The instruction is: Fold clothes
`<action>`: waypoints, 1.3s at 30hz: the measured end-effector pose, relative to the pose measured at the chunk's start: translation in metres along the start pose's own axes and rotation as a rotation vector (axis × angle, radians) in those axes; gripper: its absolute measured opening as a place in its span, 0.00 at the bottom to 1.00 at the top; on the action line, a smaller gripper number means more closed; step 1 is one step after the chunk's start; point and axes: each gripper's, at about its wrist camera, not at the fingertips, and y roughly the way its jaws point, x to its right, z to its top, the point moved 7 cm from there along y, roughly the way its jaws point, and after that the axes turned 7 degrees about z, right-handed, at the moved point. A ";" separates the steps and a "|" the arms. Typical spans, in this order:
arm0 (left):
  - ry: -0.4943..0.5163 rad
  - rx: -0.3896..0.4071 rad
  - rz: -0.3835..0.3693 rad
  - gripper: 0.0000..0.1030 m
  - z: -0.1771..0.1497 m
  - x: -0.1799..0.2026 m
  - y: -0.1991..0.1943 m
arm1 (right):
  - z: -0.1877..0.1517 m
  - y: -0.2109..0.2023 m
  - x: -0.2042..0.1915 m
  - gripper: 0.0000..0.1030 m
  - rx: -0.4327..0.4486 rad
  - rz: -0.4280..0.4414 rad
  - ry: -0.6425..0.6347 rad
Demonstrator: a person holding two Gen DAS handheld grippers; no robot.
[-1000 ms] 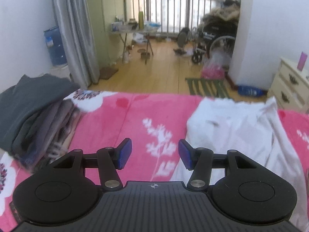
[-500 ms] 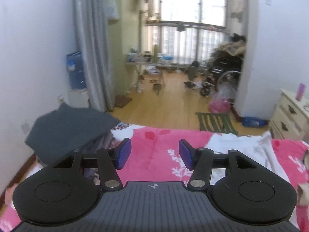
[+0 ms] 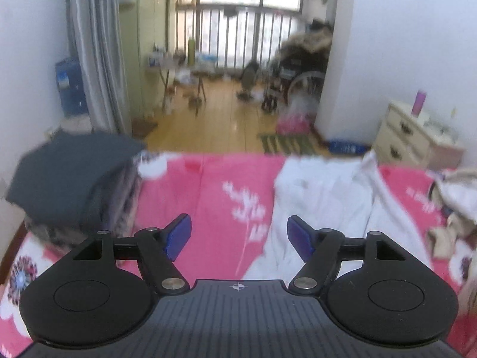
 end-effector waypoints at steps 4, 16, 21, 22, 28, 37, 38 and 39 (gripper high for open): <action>0.057 -0.098 0.005 0.69 -0.044 0.003 0.048 | -0.064 0.082 0.026 0.61 -0.138 0.055 0.094; 0.288 -0.246 -0.023 0.67 -0.142 0.011 0.168 | -0.197 0.223 0.073 0.53 -0.410 0.173 0.314; 0.309 -0.221 -0.047 0.21 -0.155 0.018 0.161 | -0.228 0.240 0.080 0.53 -0.465 0.202 0.379; 0.317 -0.200 -0.046 0.14 -0.152 0.020 0.154 | -0.235 0.244 0.082 0.53 -0.476 0.208 0.392; 0.275 -0.096 -0.127 0.04 -0.127 0.037 0.099 | -0.253 0.260 0.064 0.53 -0.541 0.252 0.406; 0.316 -0.042 -0.369 0.03 -0.121 0.103 0.053 | -0.269 0.238 0.050 0.54 -0.677 0.288 0.457; 0.331 -0.045 -0.399 0.03 -0.123 0.111 0.052 | -0.275 0.237 0.051 0.53 -0.691 0.283 0.463; 0.347 -0.046 -0.420 0.03 -0.126 0.119 0.050 | -0.280 0.234 0.052 0.45 -0.700 0.280 0.472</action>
